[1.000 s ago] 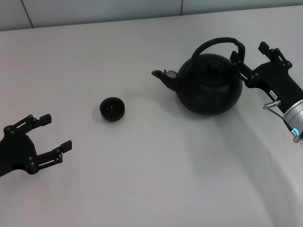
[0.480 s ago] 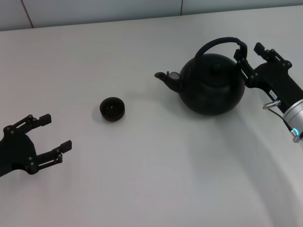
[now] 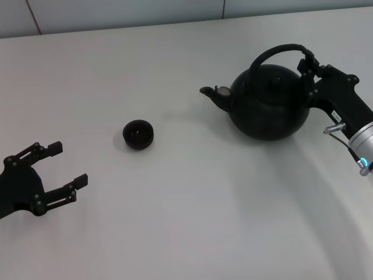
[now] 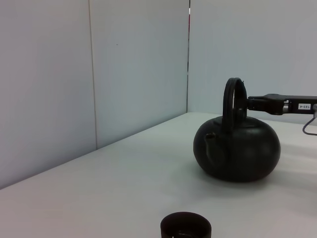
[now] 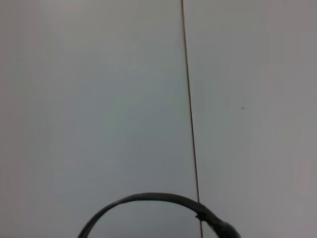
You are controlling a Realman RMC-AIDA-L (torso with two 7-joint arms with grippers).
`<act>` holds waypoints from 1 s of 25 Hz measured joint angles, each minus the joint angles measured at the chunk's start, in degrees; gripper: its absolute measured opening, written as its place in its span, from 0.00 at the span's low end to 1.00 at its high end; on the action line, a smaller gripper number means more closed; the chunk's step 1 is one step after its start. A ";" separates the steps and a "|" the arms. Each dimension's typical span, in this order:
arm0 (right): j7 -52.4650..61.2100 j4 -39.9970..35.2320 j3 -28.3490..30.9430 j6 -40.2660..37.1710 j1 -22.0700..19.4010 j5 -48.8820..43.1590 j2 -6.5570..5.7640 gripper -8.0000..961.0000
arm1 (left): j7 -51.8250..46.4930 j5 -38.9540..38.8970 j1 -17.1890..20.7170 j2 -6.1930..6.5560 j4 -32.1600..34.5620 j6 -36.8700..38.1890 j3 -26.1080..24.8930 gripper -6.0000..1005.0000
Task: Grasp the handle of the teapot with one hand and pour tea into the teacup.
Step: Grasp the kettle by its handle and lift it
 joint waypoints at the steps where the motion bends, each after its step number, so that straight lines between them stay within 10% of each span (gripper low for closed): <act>1: 0.20 -0.04 0.00 0.00 -0.01 0.02 0.00 0.26 | 0.00 -0.02 0.04 0.00 0.00 0.00 0.00 0.86; 6: 0.44 -0.19 0.00 -0.42 -0.04 0.09 0.00 0.11 | 0.00 -0.07 0.06 0.00 0.00 0.00 0.00 0.86; 25: 4.53 -2.22 0.75 -4.76 0.72 0.12 -0.09 0.11 | 0.15 0.12 0.49 -0.18 0.00 0.00 0.25 0.86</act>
